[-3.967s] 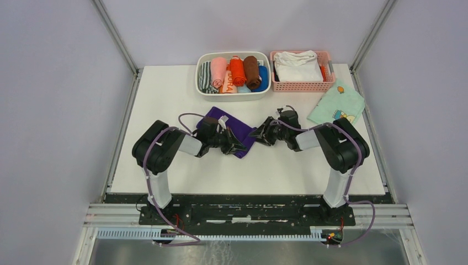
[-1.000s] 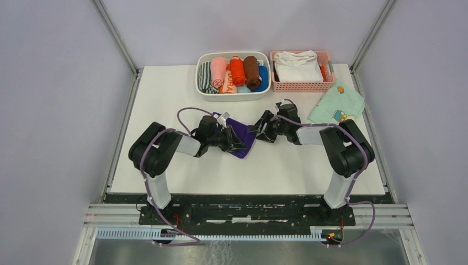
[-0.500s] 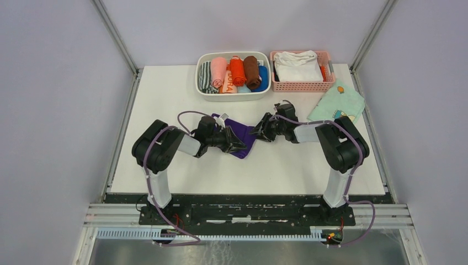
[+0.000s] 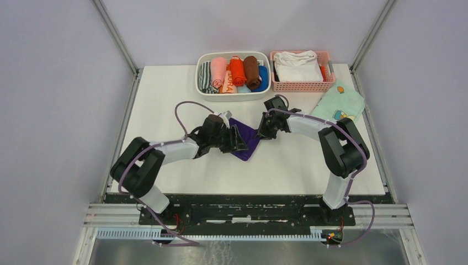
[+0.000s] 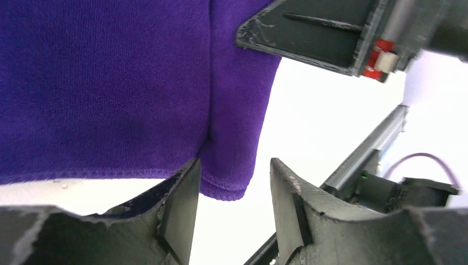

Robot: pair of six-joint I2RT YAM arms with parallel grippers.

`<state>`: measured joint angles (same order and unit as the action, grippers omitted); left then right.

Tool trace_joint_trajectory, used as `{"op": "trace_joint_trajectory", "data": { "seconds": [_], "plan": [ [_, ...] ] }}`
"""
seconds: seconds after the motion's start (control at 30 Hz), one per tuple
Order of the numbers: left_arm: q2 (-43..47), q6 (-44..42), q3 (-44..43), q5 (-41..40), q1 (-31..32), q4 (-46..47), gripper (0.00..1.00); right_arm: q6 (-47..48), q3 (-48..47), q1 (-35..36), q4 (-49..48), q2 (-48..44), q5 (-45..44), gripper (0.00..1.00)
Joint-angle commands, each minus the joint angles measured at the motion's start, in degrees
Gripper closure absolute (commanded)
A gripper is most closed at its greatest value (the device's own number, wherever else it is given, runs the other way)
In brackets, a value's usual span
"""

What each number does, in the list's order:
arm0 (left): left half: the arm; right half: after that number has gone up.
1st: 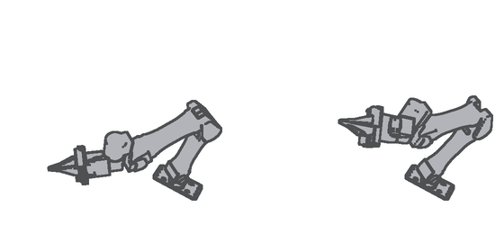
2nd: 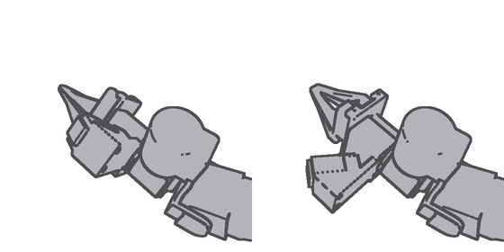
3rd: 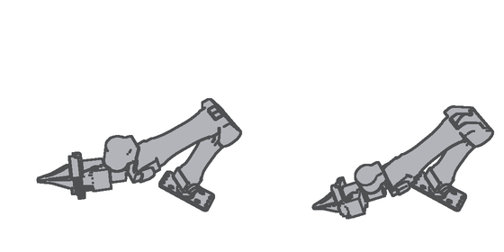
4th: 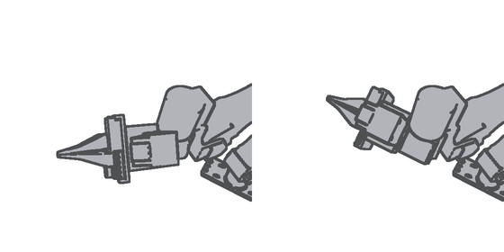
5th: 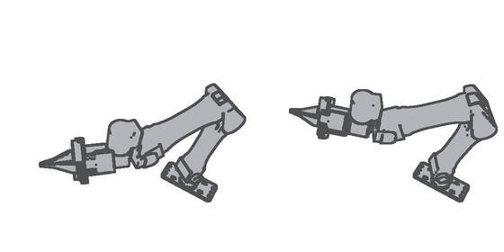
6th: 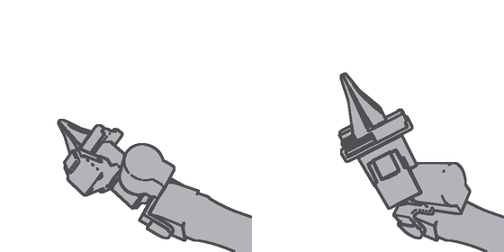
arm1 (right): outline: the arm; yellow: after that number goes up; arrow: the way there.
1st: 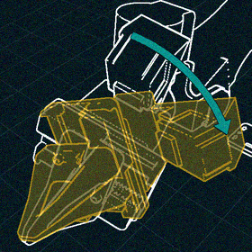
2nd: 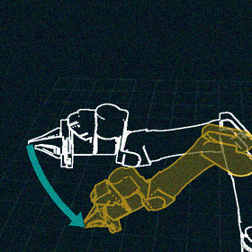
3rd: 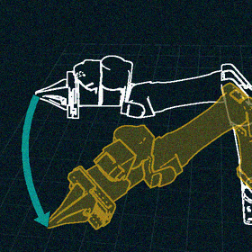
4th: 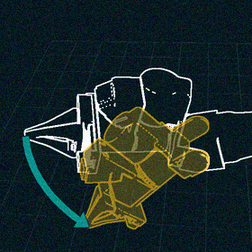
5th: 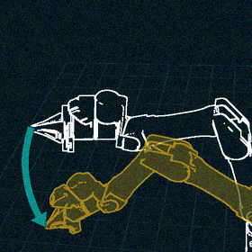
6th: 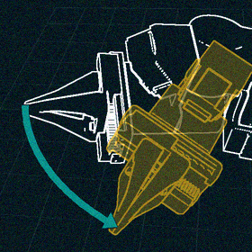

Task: Roll the towels
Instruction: Roll the towel at the center of the board.

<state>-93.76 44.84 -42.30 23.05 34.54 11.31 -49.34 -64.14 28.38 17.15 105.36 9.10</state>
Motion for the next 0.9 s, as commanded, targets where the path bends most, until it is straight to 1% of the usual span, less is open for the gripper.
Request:
{"op": "trace_joint_trajectory", "data": {
  "seconds": [0.0, 0.07, 0.13, 0.2, 0.27, 0.43, 0.6, 0.73, 0.83, 0.87],
  "plan": [
    [7.5, -12.1, -4.1, -20.6, 6.9, -10.7, 0.42, 1.0, -3.7, 0.4, 9.7, -1.9, -5.8, 0.75],
    [9.1, -15.4, -5.2, -29.5, 11.5, -11.8, 0.39, 0.3, -4.2, 0.6, 10.4, -1.5, -5.8, 0.76],
    [9.4, -18.9, -6.2, -38.3, 17.6, -11.9, 0.36, -0.7, -4.6, 0.6, 10.9, -1.3, -5.9, 0.76],
    [8.2, -21.9, -6.9, -45.0, 21.6, -11.1, 0.34, -1.2, -4.9, 0.7, 11.4, -1.2, -6.1, 0.76],
    [5.9, -24.5, -8.3, -49.6, 24.7, -10.2, 0.31, -1.7, -5.2, 0.8, 12.1, -0.8, -6.1, 0.75],
    [-1.8, -31.2, -11.8, -62.2, 31.7, -8.4, 0.3, -2.9, -5.2, 0.7, 12.5, -0.4, -5.3, 0.74],
    [-8.7, -35.8, -14.0, -69.2, 34.6, -6.5, 0.31, -3.0, -5.3, 0.7, 12.7, -0.9, -5.3, 0.73],
    [-13.4, -38.9, -15.9, -71.0, 36.0, -6.6, 0.37, -3.3, -5.0, 0.7, 11.7, -1.1, -4.5, 0.73],
    [-14.1, -39.0, -16.2, -69.9, 36.5, -6.9, 0.53, -3.2, -5.0, 0.7, 11.1, -1.0, -3.8, 0.73],
    [-13.7, -38.9, -15.9, -69.4, 36.5, -6.8, 0.61, -3.0, -4.8, 0.7, 10.6, -1.2, -3.6, 0.72]
  ]
}}
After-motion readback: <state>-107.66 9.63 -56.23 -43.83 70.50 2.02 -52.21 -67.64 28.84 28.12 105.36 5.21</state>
